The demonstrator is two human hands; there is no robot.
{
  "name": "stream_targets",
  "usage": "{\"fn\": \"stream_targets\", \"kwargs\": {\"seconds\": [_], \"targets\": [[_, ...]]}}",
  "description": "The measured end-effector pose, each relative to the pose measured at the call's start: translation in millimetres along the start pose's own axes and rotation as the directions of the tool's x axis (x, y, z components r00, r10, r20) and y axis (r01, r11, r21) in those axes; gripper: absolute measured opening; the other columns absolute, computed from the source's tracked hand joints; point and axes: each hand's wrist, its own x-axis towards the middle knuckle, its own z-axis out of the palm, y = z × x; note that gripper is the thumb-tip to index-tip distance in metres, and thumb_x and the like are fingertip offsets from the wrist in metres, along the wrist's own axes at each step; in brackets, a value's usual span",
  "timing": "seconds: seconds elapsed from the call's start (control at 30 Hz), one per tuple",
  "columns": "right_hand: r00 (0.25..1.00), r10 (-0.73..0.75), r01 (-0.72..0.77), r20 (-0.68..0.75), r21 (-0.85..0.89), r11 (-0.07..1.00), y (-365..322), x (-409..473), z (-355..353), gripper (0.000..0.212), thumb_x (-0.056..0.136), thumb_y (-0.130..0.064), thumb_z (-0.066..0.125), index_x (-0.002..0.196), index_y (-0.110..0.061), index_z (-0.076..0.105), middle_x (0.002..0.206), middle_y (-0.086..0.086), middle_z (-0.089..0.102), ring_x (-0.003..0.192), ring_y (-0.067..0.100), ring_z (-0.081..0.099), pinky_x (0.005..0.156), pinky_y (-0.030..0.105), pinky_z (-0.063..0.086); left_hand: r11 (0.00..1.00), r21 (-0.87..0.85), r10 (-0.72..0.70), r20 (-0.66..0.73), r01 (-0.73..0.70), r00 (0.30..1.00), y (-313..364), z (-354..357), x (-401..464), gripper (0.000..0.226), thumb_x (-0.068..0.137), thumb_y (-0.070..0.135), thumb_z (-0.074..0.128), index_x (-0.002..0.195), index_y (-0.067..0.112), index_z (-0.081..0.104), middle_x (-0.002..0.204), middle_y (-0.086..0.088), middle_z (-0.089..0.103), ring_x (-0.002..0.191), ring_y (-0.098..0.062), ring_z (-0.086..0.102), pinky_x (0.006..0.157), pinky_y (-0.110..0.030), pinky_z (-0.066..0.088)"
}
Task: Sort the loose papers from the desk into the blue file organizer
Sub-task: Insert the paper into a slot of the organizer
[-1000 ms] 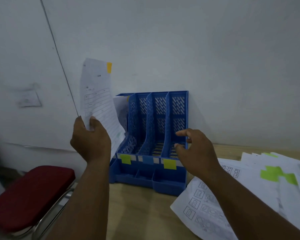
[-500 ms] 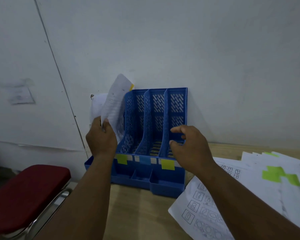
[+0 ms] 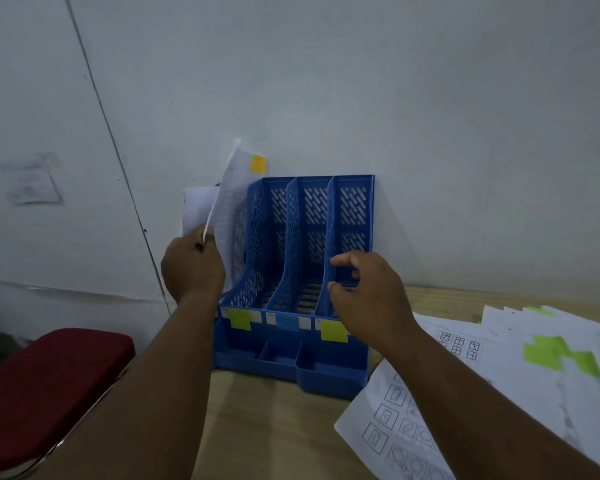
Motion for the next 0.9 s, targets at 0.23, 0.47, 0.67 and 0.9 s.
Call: {"fn": "stream_targets", "kwargs": {"seconds": [0.23,0.47,0.67,0.9], "targets": [[1.0,-0.005,0.005,0.01,-0.012,1.0,1,0,3,0.032,0.09,-0.023,0.07,0.116,-0.037,0.061,0.122,-0.012,0.056,0.106,0.003,0.051,0.089,0.02,0.042,0.998,-0.047,-0.046,0.06,0.049,0.997,4,-12,2,0.052,0.103,0.041,0.051,0.063,0.009,0.058,0.061,0.002,0.056,0.055,-0.009,0.045,0.05,-0.022,0.032],[1.0,-0.008,0.009,0.028,-0.026,1.0,3,-4,5,0.031,0.089,-0.023,0.069,0.115,-0.04,0.06,0.12,-0.012,0.056,0.106,0.003,0.051,0.089,0.018,0.038,1.0,0.027,0.01,0.166,-0.015,0.986,-1,-17,0,0.034,0.102,0.039,0.054,0.076,0.026,0.071,0.074,0.005,0.067,0.072,-0.016,0.06,0.065,-0.028,0.046],[1.0,-0.009,0.009,0.017,-0.002,1.0,3,-3,3,0.033,0.089,-0.022,0.069,0.114,-0.04,0.06,0.119,-0.013,0.056,0.105,0.003,0.052,0.089,0.019,0.041,1.0,-0.009,-0.001,0.177,0.002,0.984,2,-24,3,0.032,0.102,0.041,0.054,0.089,0.022,0.076,0.084,0.002,0.066,0.082,-0.018,0.059,0.074,-0.027,0.043],[0.999,-0.015,0.016,0.029,-0.008,1.0,1,-5,5,0.032,0.089,-0.022,0.068,0.115,-0.039,0.06,0.119,-0.012,0.056,0.104,0.003,0.052,0.087,0.017,0.039,0.985,0.082,0.144,0.078,-0.15,0.987,-6,-28,12,0.031,0.101,0.03,0.06,0.107,0.005,0.078,0.096,-0.018,0.074,0.087,-0.029,0.066,0.079,-0.03,0.047]]}}
